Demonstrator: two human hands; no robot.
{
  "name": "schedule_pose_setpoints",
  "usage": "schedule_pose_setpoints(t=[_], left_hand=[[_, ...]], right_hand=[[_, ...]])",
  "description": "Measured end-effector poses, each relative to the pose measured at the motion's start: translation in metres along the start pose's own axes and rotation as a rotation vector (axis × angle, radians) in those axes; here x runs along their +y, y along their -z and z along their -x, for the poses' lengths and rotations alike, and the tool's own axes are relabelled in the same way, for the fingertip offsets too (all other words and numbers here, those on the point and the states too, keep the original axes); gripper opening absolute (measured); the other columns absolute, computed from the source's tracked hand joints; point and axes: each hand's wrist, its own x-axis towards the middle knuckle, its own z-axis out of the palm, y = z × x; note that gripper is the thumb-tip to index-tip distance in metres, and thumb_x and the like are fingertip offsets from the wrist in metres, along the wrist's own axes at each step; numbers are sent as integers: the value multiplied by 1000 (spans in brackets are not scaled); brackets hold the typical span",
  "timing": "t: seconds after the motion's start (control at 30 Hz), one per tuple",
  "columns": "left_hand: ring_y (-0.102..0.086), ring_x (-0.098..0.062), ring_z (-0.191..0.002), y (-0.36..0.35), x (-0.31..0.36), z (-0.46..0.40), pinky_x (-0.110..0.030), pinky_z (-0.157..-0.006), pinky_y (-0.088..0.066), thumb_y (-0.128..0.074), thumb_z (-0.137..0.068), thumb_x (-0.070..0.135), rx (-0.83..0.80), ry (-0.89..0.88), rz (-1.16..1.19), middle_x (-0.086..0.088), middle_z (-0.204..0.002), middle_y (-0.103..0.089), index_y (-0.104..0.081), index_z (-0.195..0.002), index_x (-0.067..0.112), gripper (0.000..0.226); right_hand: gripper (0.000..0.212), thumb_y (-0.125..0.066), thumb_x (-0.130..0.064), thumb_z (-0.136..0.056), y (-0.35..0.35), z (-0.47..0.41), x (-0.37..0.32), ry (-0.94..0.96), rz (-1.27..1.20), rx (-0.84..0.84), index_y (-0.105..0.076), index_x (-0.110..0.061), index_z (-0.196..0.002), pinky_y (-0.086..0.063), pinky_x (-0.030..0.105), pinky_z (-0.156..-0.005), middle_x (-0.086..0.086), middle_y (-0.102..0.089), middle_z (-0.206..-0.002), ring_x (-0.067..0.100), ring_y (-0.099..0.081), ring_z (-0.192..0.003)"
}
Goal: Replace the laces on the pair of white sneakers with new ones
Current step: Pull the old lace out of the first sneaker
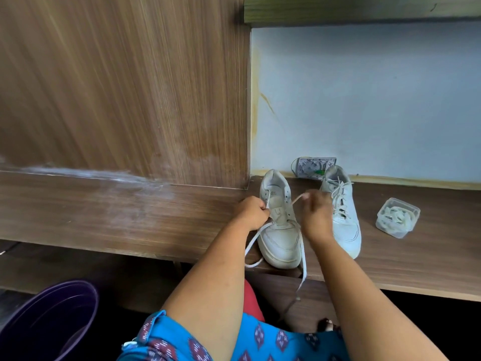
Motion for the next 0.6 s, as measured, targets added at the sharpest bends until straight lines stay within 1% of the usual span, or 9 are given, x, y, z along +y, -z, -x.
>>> schedule_pose_setpoints(t=[0.03, 0.07, 0.1, 0.2, 0.23, 0.3, 0.43, 0.5, 0.6], left_hand=[[-65, -23, -77, 0, 0, 0, -29, -67, -49, -59, -91, 27, -7, 0, 13, -6, -80, -70, -62, -68, 13, 27], [-67, -23, -80, 0, -1, 0, -30, -70, -51, -59, -91, 27, -9, -3, 21, -7, -83, -72, -66, -73, 11, 25], [-68, -24, -82, 0, 0, 0, -31, -71, -52, -59, -91, 27, -10, -3, 24, -8, -85, -72, -68, -77, 10, 24], [-67, -26, -84, 0, -1, -3, -33, -71, -52, -58, -91, 28, -8, -13, 21, -10, -87, -72, -67, -78, 6, 27], [-65, -26, -82, 0, -1, -2, -32, -69, -50, -58, -91, 28, -5, -16, 14, -10, -85, -70, -65, -74, 7, 28], [-61, -26, -79, 0, 0, -1, -29, -66, -45, -58, -91, 28, 7, -20, -2, -10, -81, -66, -61, -68, 11, 29], [-55, -22, -72, 0, 0, 0, -25, -61, -39, -58, -92, 30, 20, -16, -34, -4, -74, -60, -57, -64, 14, 32], [-55, -20, -70, 0, 0, -1, -24, -58, -38, -58, -92, 29, 15, -4, -24, -2, -72, -59, -55, -61, 15, 34], [-60, -20, -75, -1, 2, -1, -26, -61, -44, -58, -92, 30, -12, -6, -30, -2, -79, -66, -62, -68, 15, 29]], right_hand=[[32, -41, -28, -98, 7, -4, -4, -54, -130, 134, -57, -1, -103, -36, 45, -97, 20, -48, -118, 39, -44, -112], [33, -41, -28, -98, 14, -6, -7, -59, -147, 211, -57, 0, -103, -35, 44, -96, 20, -49, -118, 39, -43, -112], [31, -43, -29, -97, 18, -7, -9, -12, -50, 225, -59, -4, -105, -34, 43, -95, 18, -50, -121, 38, -42, -112], [35, -53, -37, -93, 16, 2, -8, 234, 444, -13, -57, -29, -126, -30, 50, -98, 7, -39, -140, 37, -31, -124], [35, -52, -39, -94, 10, 7, -6, 298, 565, -146, -55, -36, -128, -27, 52, -102, 3, -32, -146, 36, -24, -130], [28, -45, -37, -97, -3, 14, -4, 381, 761, -356, -60, -39, -121, -20, 51, -106, -2, -24, -152, 31, -12, -138], [27, -40, -32, -98, -13, 13, 3, 431, 893, -351, -63, -28, -114, -19, 50, -106, 1, -29, -147, 29, -12, -139], [27, -41, -27, -96, -10, 9, 5, 338, 731, -255, -59, -21, -115, -24, 51, -104, 6, -34, -141, 32, -21, -134], [39, -35, -29, -86, 6, 2, -4, 30, 167, 141, -58, -7, -108, -33, 45, -91, 20, -44, -125, 41, -39, -115]])
